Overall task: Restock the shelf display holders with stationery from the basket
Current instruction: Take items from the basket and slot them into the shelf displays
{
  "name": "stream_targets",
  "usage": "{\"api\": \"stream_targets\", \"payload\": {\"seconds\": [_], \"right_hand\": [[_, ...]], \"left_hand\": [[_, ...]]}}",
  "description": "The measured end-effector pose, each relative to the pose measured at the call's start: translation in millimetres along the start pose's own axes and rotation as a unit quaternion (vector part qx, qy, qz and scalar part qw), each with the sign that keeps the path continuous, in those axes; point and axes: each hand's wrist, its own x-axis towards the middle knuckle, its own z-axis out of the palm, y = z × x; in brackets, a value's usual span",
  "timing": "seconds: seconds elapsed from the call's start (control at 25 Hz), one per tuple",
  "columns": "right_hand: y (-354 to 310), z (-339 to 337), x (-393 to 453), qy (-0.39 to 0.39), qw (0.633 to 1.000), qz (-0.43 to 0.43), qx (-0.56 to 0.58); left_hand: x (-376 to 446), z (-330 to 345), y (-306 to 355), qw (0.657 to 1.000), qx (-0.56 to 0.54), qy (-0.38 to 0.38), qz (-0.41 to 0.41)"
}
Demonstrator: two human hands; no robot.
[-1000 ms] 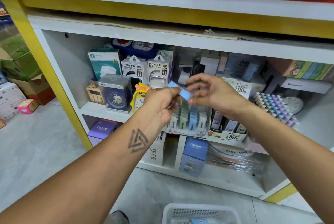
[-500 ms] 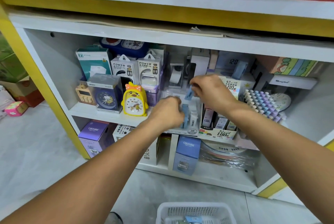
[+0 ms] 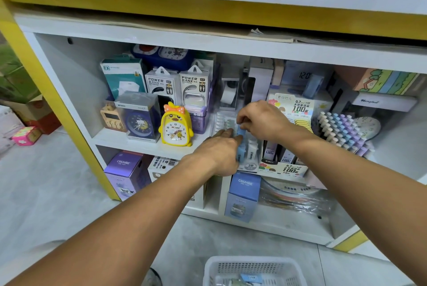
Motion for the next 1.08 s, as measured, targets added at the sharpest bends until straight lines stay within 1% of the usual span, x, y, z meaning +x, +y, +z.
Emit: {"api": "stream_targets", "payload": {"seconds": [0.12, 0.2, 0.36, 0.44, 0.48, 0.56, 0.64, 0.76, 0.92, 0.96, 1.0, 1.04, 1.08], "right_hand": [[3, 5, -2, 0.009, 0.999, 0.009, -0.033], [3, 9, -3, 0.005, 1.0, 0.013, -0.025], [4, 10, -2, -0.043, 0.999, 0.004, -0.032], [4, 8, -3, -0.055, 0.998, 0.013, -0.031], [4, 6, -5, -0.047, 0.998, 0.017, -0.027], [5, 2, -13, 0.002, 1.0, 0.019, -0.02], [8, -2, -28, 0.047, 0.999, 0.016, -0.022], [14, -10, -53, 0.072, 0.997, 0.013, -0.007], [15, -24, -87, 0.136, 0.988, 0.017, 0.064], [15, -27, -98, 0.158, 0.983, 0.023, 0.09], [15, -27, -110, 0.173, 0.978, 0.035, 0.113], [15, -26, -122, 0.177, 0.973, 0.054, 0.135], [16, -21, -134, 0.169, 0.97, 0.074, 0.159]], "left_hand": [[0, 0, 0, 1.0, -0.005, -0.001, -0.005], [0, -1, 1, 1.0, -0.002, 0.0, -0.004], [0, -1, 1, 1.0, 0.002, 0.007, -0.005], [0, 0, 1, 1.0, 0.001, 0.025, -0.01], [1, 1, 2, 0.999, 0.005, 0.037, -0.012], [4, 2, 5, 0.999, 0.02, 0.047, -0.012], [9, 5, 10, 0.999, 0.034, 0.03, -0.009], [17, 13, 16, 0.998, 0.056, -0.016, -0.014], [16, 17, 14, 0.998, 0.053, -0.008, -0.015], [12, 16, 15, 0.999, 0.047, 0.005, -0.008], [7, 15, 18, 0.998, 0.044, 0.035, 0.004], [1, 14, 25, 0.995, 0.044, 0.084, 0.021], [-5, 14, 33, 0.987, 0.044, 0.15, 0.042]]}}
